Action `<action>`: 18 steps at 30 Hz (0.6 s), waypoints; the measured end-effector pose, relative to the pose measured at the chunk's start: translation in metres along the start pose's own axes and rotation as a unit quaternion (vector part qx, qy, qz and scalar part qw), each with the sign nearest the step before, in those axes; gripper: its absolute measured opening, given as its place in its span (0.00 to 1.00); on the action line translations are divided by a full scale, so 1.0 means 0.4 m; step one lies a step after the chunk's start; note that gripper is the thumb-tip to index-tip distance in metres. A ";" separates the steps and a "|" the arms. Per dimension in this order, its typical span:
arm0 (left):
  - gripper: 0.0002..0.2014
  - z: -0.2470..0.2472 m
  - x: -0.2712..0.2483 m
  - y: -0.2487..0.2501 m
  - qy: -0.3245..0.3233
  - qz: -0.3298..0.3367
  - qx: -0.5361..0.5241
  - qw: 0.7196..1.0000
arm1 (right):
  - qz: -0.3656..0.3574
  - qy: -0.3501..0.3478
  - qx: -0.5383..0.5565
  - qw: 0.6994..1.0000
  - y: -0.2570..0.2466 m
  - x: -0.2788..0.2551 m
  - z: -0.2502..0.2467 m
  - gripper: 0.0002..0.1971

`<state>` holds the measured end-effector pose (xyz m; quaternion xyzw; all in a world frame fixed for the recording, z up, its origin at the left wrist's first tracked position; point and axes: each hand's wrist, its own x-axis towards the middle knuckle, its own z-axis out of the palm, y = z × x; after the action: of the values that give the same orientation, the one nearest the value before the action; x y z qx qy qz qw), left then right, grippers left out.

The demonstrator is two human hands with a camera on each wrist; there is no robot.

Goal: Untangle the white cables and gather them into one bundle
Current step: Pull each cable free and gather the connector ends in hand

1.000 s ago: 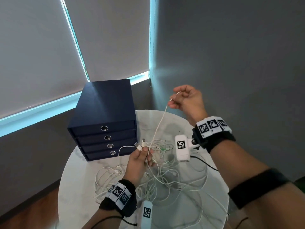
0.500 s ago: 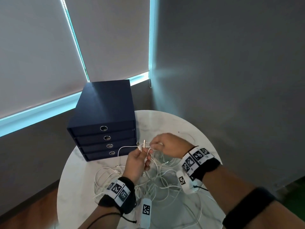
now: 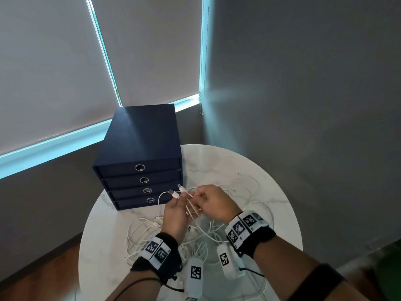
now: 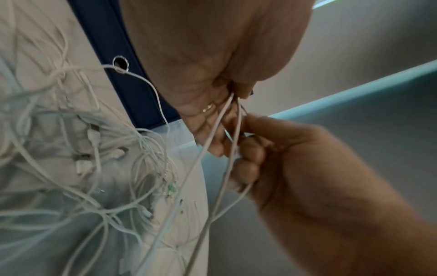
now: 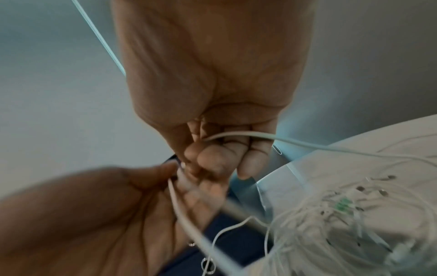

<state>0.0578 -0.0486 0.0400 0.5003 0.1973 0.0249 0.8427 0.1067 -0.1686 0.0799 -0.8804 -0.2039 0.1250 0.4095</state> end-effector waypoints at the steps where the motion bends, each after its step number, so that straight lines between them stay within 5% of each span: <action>1: 0.17 0.003 0.003 0.002 0.006 0.003 -0.012 1.000 | 0.001 -0.001 0.015 1.000 0.004 -0.003 0.015 0.13; 9: 0.15 -0.010 0.031 0.036 0.085 0.043 -0.157 0.983 | -0.040 -0.074 -0.011 0.996 0.079 -0.022 0.001 0.11; 12: 0.15 -0.053 0.045 0.063 0.128 0.073 -0.124 0.981 | 0.042 -0.037 -0.035 0.998 0.200 -0.039 -0.057 0.09; 14: 0.14 -0.082 0.051 0.072 0.137 0.090 -0.063 0.984 | 0.126 0.049 -0.065 0.989 0.277 -0.050 -0.102 0.08; 18: 0.14 -0.087 0.046 0.067 0.114 0.119 0.031 0.986 | 0.268 0.163 -0.191 0.930 0.339 -0.051 -0.184 0.10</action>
<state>0.0665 -0.0017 0.0423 0.5397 0.2324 0.1757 0.7899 0.1519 -0.3060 0.0229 -0.9721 0.0894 0.0434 0.2125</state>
